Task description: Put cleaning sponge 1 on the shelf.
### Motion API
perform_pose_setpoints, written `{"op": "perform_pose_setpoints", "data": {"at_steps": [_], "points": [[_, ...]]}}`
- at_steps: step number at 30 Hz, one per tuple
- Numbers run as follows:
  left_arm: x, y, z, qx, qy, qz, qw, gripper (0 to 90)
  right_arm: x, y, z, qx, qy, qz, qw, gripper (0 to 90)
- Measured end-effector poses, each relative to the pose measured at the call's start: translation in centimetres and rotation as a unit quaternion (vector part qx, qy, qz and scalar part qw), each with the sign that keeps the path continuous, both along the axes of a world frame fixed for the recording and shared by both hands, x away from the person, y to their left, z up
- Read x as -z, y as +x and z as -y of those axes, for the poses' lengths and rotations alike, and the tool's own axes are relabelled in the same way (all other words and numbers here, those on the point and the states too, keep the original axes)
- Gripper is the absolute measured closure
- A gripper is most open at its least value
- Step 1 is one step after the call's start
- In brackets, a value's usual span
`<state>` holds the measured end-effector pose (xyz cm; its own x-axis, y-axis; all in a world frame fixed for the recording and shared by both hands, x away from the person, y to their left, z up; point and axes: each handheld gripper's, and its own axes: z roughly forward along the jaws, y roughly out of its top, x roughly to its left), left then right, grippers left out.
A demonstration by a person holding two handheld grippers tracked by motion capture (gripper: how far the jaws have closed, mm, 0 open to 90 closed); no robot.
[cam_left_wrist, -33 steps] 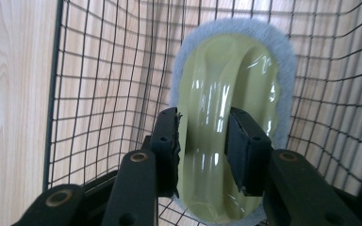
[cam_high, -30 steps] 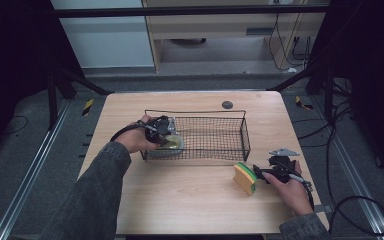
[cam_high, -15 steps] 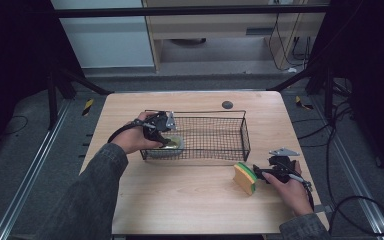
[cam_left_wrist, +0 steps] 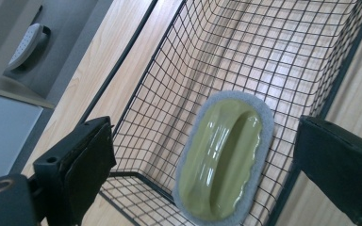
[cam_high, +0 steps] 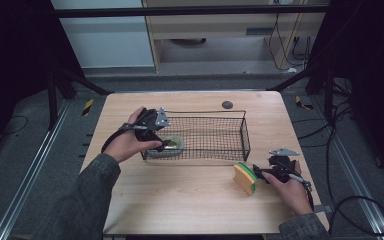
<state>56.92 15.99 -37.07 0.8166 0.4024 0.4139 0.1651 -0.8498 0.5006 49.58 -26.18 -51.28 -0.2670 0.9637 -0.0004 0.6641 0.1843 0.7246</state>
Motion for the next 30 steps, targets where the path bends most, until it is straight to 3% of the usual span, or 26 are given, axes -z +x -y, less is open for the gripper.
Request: {"op": "perform_pose_setpoints", "data": {"at_steps": [4,14,19,28,30], "points": [[0.0,-0.6,-0.4,-0.01,0.004,0.003,0.9999,5.3,0.0,0.0,0.0,0.002,0.001,0.0,1.0,0.4],[0.0,-2.8,-2.9,-0.04,-0.021,0.002,0.999,5.3,0.0,0.0,-0.1,0.003,0.001,0.0,1.0,0.4],[0.4,-3.7,-4.8,-0.064,-0.039,-0.011,0.9971,5.1,0.0,0.0,-0.1,0.003,0.001,0.0,1.0,0.5],[1.3,-4.6,-6.3,-0.087,-0.049,-0.021,0.9948,4.4,0.0,0.1,-0.1,0.004,0.001,-0.001,1.0,0.5],[1.7,-4.9,-6.7,-0.1,-0.054,-0.024,0.9932,4.2,-0.1,0.1,-0.1,0.005,0.0,-0.005,1.0,1.0]]}}
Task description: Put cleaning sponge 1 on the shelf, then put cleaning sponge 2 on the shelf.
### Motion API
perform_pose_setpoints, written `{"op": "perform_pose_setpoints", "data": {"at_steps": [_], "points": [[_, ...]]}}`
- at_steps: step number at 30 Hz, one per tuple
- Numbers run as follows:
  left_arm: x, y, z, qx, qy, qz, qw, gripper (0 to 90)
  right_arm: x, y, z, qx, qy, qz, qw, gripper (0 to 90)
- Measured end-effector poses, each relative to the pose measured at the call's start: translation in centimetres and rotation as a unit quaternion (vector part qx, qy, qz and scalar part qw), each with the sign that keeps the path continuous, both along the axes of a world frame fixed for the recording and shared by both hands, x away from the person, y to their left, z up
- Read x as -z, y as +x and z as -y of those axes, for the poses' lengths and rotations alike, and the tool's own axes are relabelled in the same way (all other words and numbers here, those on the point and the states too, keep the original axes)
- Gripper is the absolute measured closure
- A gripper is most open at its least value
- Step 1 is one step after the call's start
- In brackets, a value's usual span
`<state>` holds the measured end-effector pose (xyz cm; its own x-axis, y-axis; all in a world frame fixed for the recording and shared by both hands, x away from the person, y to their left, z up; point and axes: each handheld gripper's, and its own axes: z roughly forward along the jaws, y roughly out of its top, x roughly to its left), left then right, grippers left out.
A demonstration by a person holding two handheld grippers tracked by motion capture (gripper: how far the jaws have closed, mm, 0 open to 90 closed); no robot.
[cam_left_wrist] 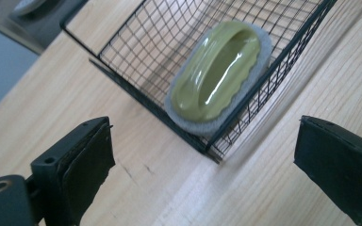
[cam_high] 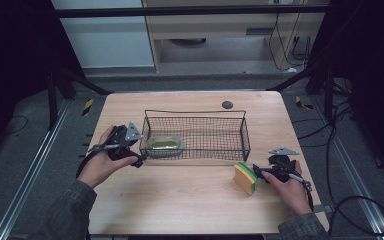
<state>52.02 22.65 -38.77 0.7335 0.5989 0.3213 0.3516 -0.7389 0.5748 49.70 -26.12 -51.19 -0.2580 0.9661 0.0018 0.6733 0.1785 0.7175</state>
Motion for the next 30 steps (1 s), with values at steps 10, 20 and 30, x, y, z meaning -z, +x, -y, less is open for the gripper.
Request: {"op": "perform_pose_setpoints", "data": {"at_steps": [10,20,30], "points": [[3.7,-2.1,-2.5,-0.041,-0.042,-0.017,0.9981,3.6,-1.0,0.3,0.9,-0.006,-0.012,-0.042,0.999,11.2],[8.7,-2.0,-4.4,-0.099,-0.056,-0.046,0.9924,4.8,-3.7,-2.7,2.1,0.02,0.008,-0.032,0.9993,18.5],[10.4,-2.3,-4.1,-0.105,-0.061,-0.063,0.9905,3.8,-4.1,-5.5,0.9,-0.015,-0.015,-0.054,0.9983,23.7]]}}
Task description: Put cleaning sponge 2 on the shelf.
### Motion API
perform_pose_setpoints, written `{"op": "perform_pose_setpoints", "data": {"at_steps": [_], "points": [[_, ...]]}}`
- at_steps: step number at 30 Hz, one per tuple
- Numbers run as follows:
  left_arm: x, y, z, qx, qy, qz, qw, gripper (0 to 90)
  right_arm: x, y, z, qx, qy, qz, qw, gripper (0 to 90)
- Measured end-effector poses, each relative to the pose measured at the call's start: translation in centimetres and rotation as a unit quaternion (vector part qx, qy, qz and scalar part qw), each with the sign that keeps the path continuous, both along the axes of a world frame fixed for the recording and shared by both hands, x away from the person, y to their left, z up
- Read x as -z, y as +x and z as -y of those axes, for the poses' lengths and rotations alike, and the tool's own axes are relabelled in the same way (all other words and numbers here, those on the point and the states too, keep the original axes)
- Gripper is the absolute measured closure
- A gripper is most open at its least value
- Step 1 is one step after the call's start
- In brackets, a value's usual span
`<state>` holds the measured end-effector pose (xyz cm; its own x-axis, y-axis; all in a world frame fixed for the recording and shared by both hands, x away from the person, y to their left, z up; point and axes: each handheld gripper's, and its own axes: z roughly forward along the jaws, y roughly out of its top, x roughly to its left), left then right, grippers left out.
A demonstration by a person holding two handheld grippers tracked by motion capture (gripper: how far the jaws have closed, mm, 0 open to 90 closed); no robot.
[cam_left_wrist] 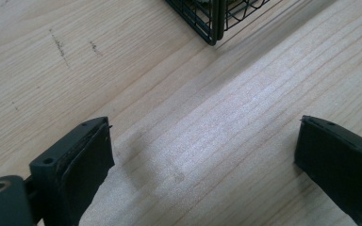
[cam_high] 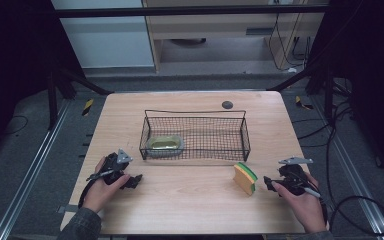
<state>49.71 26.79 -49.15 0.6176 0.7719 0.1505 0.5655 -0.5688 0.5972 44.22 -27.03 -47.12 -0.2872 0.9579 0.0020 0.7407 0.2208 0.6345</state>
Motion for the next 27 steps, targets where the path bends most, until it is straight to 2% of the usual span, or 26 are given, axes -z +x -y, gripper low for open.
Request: {"op": "perform_pose_setpoints", "data": {"at_steps": [2,4,6,8,9,11,12,14,18,22,23,27], "points": [[0.0,0.0,-0.1,-0.001,-0.003,-0.001,1.0,3.2,-0.1,-0.4,-0.1,-0.007,-0.002,0.0,1.0,24.5],[0.3,0.1,-0.2,-0.004,-0.017,-0.003,0.9999,2.3,-0.4,-1.3,0.0,-0.013,-0.003,0.002,0.9999,26.1],[0.5,0.0,-0.3,0.005,-0.032,-0.001,0.9995,2.1,-0.7,-2.2,0.0,-0.018,-0.012,0.0,0.9998,26.2],[0.6,0.0,-0.4,0.006,-0.037,-0.001,0.9993,1.7,-1.0,-2.8,0.0,-0.025,-0.018,-0.003,0.9995,26.8],[0.8,0.0,-0.6,-0.005,-0.054,-0.006,0.9985,1.1,-1.2,-3.2,0.0,-0.029,-0.016,-0.006,0.9994,27.5],[1.0,0.0,-0.9,-0.011,-0.067,-0.011,0.9977,0.8,-1.7,-3.8,0.0,-0.04,-0.016,-0.01,0.999,27.9],[1.0,0.0,-0.9,-0.011,-0.067,-0.011,0.9977,0.2,-1.7,-3.8,0.0,-0.04,-0.016,-0.01,0.999,27.9],[1.3,-0.2,-1.0,-0.015,-0.077,-0.002,0.9969,0.0,-2.6,-4.2,-0.2,-0.052,-0.014,-0.006,0.9985,29.7],[1.4,-0.3,-1.1,-0.016,-0.079,0.002,0.9967,0.0,-4.0,-4.4,-0.6,-0.074,-0.01,-0.004,0.9972,32.1],[1.5,-0.3,-1.2,-0.013,-0.087,0.006,0.9961,0.0,-4.9,-4.7,-1.0,-0.08,-0.012,0.0,0.9967,28.4],[1.7,-0.2,-1.4,-0.007,-0.093,0.016,0.9955,0.0,-5.2,-4.9,-1.3,-0.084,-0.013,-0.005,0.9964,26.4],[1.7,-0.2,-1.4,-0.007,-0.093,0.016,0.9956,0.0,-5.9,-4.9,-2.4,-0.101,-0.021,-0.017,0.9946,20.8]]}}
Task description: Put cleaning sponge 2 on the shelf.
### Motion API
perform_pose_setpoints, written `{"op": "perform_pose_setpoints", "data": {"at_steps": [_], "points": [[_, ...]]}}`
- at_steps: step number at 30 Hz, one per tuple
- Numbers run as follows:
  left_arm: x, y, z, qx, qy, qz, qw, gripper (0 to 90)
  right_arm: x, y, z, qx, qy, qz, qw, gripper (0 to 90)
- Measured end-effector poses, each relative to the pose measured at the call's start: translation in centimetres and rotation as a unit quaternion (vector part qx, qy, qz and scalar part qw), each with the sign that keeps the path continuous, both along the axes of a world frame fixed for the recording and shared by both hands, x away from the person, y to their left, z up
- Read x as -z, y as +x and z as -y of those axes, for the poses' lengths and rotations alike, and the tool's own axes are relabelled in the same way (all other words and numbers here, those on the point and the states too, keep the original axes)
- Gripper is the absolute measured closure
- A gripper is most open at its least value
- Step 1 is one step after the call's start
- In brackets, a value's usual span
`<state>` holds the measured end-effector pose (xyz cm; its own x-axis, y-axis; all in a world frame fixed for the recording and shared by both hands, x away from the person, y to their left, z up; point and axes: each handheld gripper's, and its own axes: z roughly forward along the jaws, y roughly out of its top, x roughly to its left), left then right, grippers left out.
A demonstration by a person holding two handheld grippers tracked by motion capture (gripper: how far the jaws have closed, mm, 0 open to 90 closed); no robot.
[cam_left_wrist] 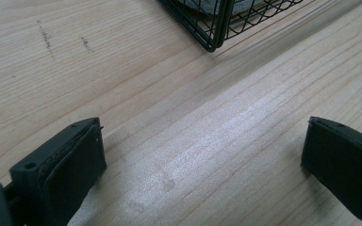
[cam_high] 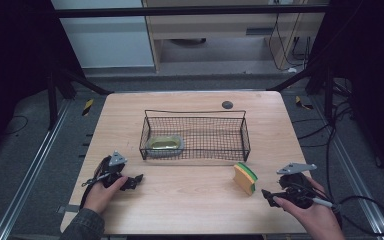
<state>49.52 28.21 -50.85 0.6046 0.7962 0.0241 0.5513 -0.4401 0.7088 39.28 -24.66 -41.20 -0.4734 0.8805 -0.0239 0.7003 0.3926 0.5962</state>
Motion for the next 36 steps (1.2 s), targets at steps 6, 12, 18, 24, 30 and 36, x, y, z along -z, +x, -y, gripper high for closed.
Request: {"op": "perform_pose_setpoints", "data": {"at_steps": [6,12,18,24,30,36], "points": [[0.0,0.0,0.0,0.0,0.0,0.0,1.0,0.0,-1.6,0.2,-1.4,-0.026,-0.019,0.019,0.9993,14.9],[0.0,0.0,0.0,-0.002,-0.002,-0.001,1.0,0.0,-2.2,1.5,-2.8,-0.048,-0.025,0.003,0.9985,23.3],[0.0,0.0,0.0,-0.002,-0.002,-0.001,1.0,0.0,-2.1,3.8,-4.3,-0.065,0.002,-0.024,0.9976,29.4],[0.0,0.0,0.0,-0.002,-0.001,-0.001,1.0,0.0,-1.4,5.3,-5.9,-0.075,-0.013,-0.046,0.9961,33.3],[0.0,0.1,0.0,-0.002,-0.001,-0.001,1.0,0.0,-0.5,6.8,-7.4,-0.078,-0.036,-0.071,0.9937,42.9],[0.0,0.1,0.0,-0.002,-0.001,-0.001,1.0,0.0,0.6,8.0,-7.7,-0.076,-0.043,-0.097,0.9915,50.3]]}}
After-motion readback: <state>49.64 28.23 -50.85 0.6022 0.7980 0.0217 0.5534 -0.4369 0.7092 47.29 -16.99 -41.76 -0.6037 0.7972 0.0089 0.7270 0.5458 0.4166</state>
